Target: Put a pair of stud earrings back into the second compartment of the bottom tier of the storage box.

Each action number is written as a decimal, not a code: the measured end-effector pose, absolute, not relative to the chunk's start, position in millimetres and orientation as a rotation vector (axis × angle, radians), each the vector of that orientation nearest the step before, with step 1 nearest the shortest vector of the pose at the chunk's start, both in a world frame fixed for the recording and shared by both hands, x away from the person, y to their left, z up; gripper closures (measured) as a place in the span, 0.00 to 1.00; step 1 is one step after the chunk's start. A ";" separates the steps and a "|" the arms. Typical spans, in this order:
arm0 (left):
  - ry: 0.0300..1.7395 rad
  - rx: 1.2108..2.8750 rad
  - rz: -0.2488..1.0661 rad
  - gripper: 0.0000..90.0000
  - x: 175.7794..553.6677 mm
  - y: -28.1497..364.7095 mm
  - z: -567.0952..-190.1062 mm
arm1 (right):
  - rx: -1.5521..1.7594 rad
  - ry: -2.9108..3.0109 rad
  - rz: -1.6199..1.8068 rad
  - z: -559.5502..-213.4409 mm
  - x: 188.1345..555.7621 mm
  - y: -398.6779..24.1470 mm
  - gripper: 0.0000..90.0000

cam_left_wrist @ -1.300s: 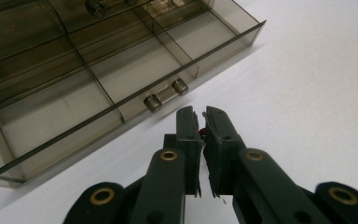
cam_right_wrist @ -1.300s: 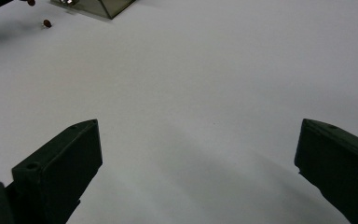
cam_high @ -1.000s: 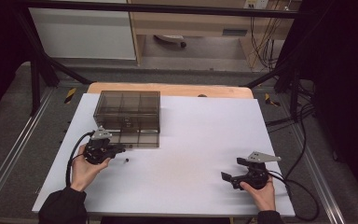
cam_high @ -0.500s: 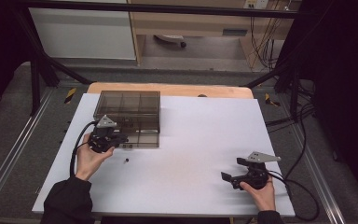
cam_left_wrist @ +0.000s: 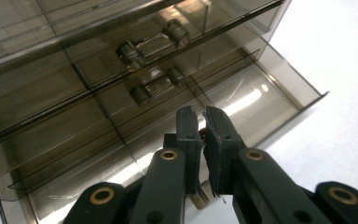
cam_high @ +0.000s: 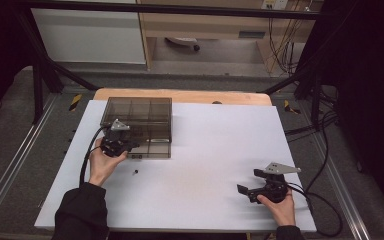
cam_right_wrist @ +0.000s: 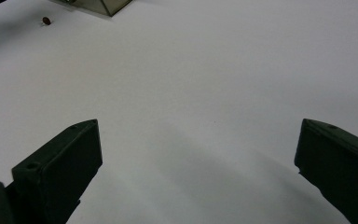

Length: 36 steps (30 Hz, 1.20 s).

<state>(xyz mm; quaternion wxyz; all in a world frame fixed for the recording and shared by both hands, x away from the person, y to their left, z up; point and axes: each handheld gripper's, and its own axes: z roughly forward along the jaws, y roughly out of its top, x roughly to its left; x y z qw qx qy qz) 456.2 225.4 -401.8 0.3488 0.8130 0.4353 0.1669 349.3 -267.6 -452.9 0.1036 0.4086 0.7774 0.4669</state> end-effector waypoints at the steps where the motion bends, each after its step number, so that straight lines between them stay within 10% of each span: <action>1: 1.130 2.109 0.432 0.94 457.2 224.7 -403.1 | 1.206 2.295 1.377 -452.9 349.3 -267.6 0.01; 17: 1.138 2.148 0.448 0.90 463.0 219.5 -420.1 | 1.204 2.296 1.375 -452.9 349.3 -267.6 0.02; 36: 1.052 2.115 0.471 0.42 427.5 233.2 -402.2 | 1.208 2.292 1.380 -452.4 348.9 -267.7 0.02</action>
